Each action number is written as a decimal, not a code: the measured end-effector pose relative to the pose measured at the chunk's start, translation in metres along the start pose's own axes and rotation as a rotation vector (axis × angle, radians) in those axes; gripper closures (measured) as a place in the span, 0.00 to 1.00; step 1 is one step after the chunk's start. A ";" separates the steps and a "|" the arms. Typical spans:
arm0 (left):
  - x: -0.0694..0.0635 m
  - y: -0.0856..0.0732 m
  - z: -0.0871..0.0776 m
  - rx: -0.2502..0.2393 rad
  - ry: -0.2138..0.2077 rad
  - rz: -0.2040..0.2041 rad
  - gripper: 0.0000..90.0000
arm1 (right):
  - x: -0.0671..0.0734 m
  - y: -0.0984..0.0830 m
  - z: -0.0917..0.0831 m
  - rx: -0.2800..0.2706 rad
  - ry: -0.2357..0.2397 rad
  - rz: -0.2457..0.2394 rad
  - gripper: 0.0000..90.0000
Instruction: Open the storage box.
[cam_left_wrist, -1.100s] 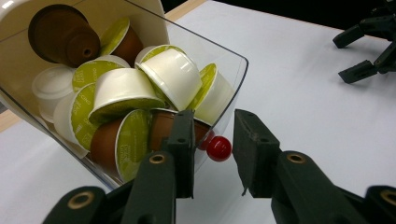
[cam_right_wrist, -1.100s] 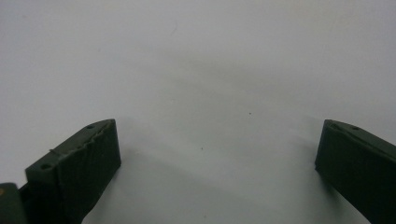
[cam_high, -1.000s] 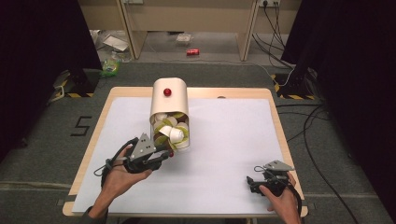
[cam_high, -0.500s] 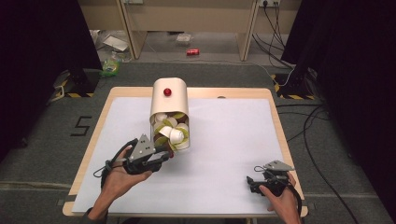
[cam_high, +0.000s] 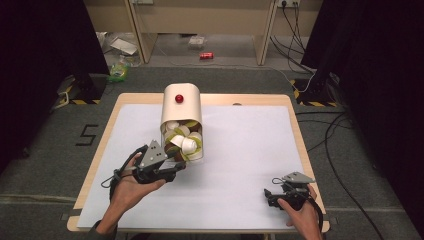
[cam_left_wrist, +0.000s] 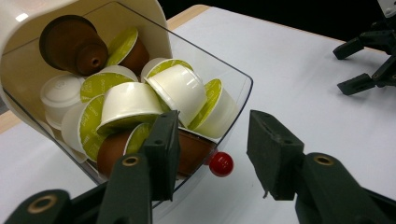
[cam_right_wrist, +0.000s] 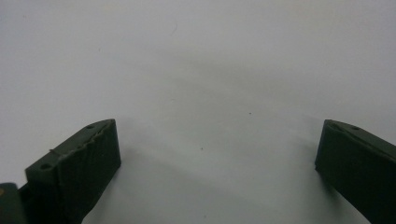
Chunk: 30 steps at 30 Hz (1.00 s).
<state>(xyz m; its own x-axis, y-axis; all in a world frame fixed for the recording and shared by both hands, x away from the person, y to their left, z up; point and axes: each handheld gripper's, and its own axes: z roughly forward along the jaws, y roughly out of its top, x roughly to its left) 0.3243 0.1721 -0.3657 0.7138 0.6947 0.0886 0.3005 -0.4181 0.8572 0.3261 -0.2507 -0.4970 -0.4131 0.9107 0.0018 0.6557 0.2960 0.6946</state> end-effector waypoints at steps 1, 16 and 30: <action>0.001 0.000 0.001 0.001 0.001 -0.009 0.56 | 0.000 0.000 0.000 0.000 0.000 0.000 0.01; 0.008 0.012 0.012 -0.006 0.015 -0.078 0.45 | 0.000 0.000 0.000 -0.001 0.003 0.003 0.01; 0.014 0.017 0.025 0.013 0.040 -0.111 0.43 | 0.000 0.000 0.000 -0.001 0.004 0.006 0.01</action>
<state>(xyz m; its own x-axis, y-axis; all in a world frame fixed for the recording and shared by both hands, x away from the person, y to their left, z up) 0.3553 0.1597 -0.3624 0.6500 0.7598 0.0135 0.3847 -0.3444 0.8564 0.3262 -0.2508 -0.4970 -0.4118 0.9112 0.0089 0.6577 0.2905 0.6950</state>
